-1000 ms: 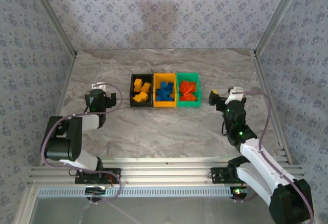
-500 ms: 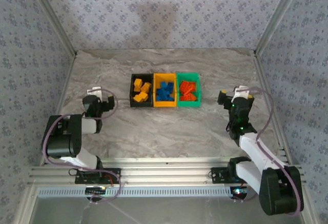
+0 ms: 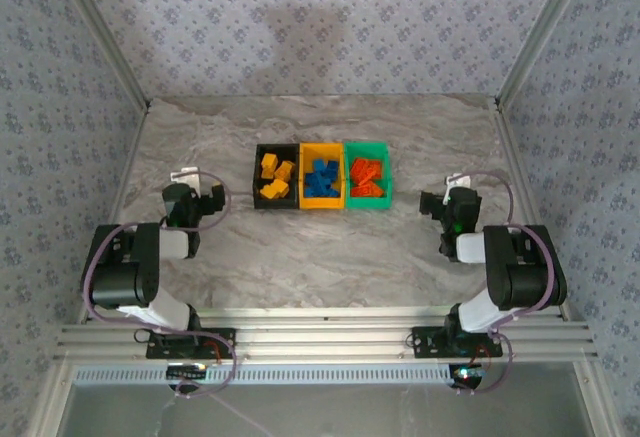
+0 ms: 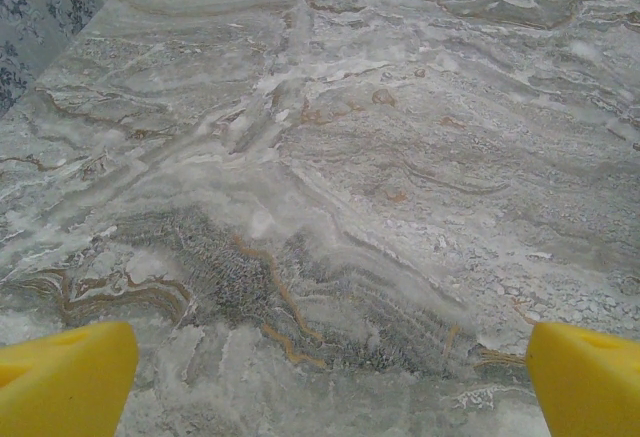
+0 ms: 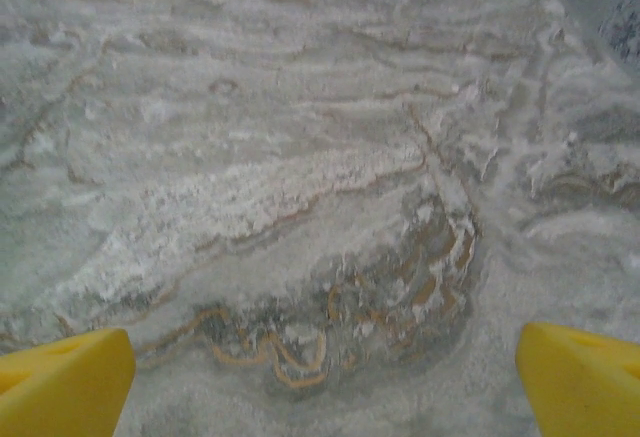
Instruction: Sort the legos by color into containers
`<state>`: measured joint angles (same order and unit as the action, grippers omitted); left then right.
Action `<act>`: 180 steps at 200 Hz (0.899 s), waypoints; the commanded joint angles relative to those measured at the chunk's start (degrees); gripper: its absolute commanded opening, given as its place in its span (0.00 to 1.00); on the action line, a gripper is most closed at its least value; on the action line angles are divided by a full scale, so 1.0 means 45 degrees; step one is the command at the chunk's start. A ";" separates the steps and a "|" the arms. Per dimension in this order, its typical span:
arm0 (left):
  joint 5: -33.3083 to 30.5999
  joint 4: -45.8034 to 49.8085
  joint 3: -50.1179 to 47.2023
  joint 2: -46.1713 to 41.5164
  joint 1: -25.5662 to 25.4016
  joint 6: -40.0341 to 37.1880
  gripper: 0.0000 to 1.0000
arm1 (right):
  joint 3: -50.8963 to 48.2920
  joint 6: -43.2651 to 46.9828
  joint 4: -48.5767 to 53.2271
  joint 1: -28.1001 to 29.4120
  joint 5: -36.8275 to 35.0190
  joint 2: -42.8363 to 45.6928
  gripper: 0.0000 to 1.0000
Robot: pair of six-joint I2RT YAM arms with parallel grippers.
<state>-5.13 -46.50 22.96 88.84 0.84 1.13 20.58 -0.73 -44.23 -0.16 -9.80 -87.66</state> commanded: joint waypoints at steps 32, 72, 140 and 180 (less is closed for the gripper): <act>0.0255 -0.0144 0.0132 -0.0165 -0.0039 0.0131 1.00 | -0.0115 0.0321 -0.1735 0.0573 -0.1707 -0.0004 1.00; 0.0245 -0.0150 0.0132 -0.0155 -0.0034 0.0137 1.00 | 0.0359 0.0375 -0.0620 -0.0287 0.1255 0.0056 1.00; 0.0245 -0.0116 0.0151 -0.0163 -0.0046 0.0104 1.00 | 0.0223 0.0260 -0.0874 -0.0080 0.0323 0.0063 1.00; 0.0241 -0.0116 0.0141 -0.0171 -0.0051 0.0099 1.00 | 0.0213 0.0258 -0.0875 -0.0080 0.0320 0.0065 1.00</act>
<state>-5.13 -46.48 22.96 88.84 0.84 1.13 20.88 0.05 -48.01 -0.71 -7.27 -87.66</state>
